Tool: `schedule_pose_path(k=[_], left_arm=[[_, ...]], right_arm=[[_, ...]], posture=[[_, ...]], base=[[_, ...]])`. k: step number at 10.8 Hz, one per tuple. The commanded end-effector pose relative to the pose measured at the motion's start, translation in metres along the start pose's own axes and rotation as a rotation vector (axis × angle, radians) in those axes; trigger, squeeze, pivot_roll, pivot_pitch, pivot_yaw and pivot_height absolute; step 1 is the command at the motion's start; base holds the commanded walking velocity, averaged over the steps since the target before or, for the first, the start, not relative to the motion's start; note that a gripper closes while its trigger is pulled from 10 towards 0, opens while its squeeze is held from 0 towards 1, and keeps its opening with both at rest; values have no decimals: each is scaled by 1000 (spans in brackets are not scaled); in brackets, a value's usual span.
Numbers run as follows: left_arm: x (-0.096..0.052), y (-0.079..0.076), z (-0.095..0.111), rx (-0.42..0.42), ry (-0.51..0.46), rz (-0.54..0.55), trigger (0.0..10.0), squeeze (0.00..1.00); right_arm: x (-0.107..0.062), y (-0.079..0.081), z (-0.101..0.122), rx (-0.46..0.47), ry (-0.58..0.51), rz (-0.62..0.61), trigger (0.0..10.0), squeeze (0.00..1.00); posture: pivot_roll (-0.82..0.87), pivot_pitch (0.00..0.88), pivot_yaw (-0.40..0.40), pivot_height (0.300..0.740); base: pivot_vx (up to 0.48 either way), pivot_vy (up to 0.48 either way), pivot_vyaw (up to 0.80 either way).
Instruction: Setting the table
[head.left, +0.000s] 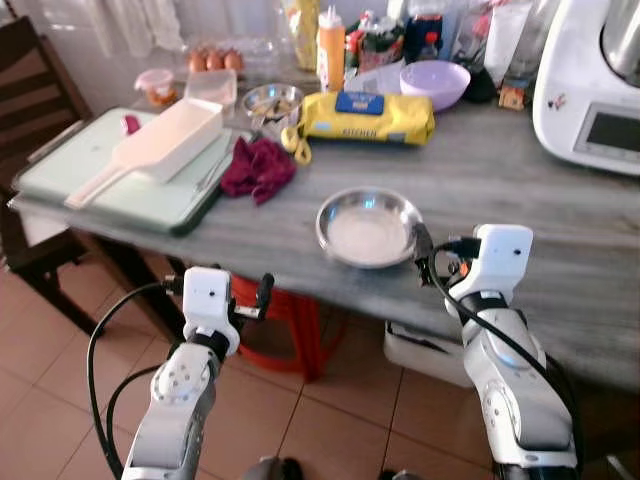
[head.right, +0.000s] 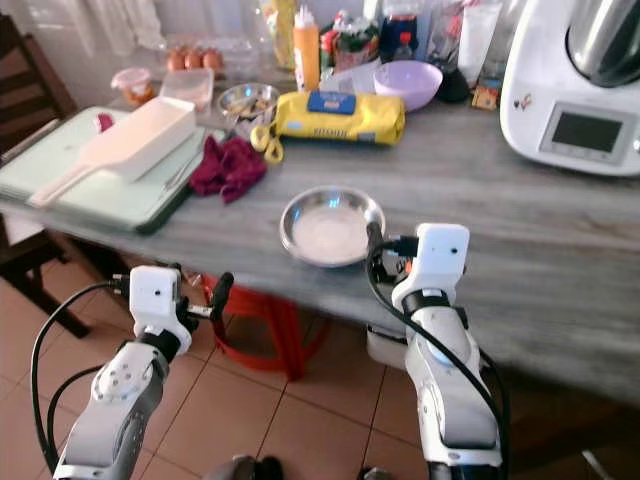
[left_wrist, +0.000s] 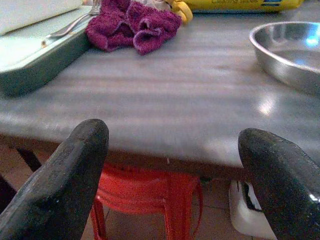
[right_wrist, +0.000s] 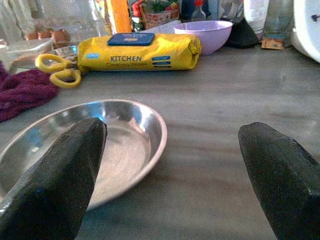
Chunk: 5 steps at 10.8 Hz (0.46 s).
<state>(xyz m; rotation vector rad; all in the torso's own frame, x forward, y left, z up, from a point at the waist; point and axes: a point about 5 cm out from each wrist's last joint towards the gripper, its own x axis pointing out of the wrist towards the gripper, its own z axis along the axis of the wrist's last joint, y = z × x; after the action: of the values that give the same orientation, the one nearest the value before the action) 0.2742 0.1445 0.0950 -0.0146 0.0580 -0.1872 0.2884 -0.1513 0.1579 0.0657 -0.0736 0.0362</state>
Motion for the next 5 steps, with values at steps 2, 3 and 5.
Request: schedule_pose_path(k=[2, 3, 5], left_arm=[[-2, 4, -4, 9, 26, 16, 10000, 0], [-2, 3, -4, 10, 25, 14, 10000, 0], [-2, 3, -4, 11, 27, 14, 10000, 0]], right_arm=[[1, -2, -2, 7, 4, -15, 10000, 0], [2, -2, -1, 7, 2, -15, 10000, 0], [2, -2, -1, 8, 3, -17, 10000, 0]], posture=[[-40, 75, 70, 740], [-40, 75, 69, 740], [-43, 77, 69, 740]], base=[[-345, 0, 0], [-345, 0, 0], [-345, 0, 0]])
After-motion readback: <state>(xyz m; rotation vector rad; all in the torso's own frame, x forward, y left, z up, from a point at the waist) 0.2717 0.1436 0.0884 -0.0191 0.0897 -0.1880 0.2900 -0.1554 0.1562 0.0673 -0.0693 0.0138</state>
